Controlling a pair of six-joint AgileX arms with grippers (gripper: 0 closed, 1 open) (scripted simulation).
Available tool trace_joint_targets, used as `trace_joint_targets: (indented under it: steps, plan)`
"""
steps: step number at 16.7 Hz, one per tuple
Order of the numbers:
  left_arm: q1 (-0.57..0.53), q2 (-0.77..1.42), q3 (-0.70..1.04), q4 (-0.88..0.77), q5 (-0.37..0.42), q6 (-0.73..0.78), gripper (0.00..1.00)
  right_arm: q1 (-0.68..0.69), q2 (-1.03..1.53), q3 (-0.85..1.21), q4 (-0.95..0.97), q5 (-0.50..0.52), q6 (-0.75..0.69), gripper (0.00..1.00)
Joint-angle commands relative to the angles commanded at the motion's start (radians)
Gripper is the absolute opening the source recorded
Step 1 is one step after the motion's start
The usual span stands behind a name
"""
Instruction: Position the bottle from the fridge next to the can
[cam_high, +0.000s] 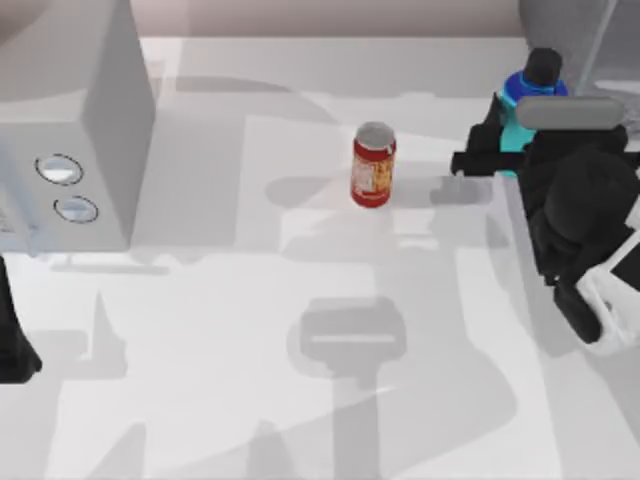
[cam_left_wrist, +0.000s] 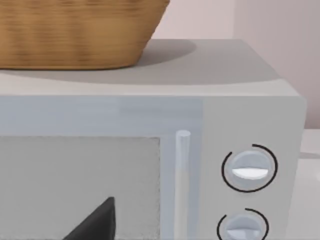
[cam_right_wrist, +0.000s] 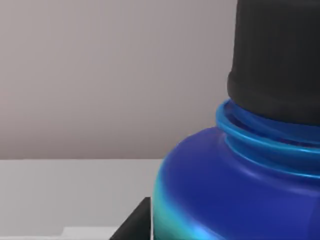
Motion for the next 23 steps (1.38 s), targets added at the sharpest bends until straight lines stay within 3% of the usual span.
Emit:
trace_joint_targets:
  steps: [13,23]
  plan:
    - [0.000,0.000,0.000,0.000,0.000,0.000,1.00,0.000,0.000,0.000,0.000,0.000,0.000,0.98]
    - [0.000,0.000,0.000,0.000,0.000,0.000,1.00,0.000,-0.001,-0.004,0.002,0.001,0.000,1.00]
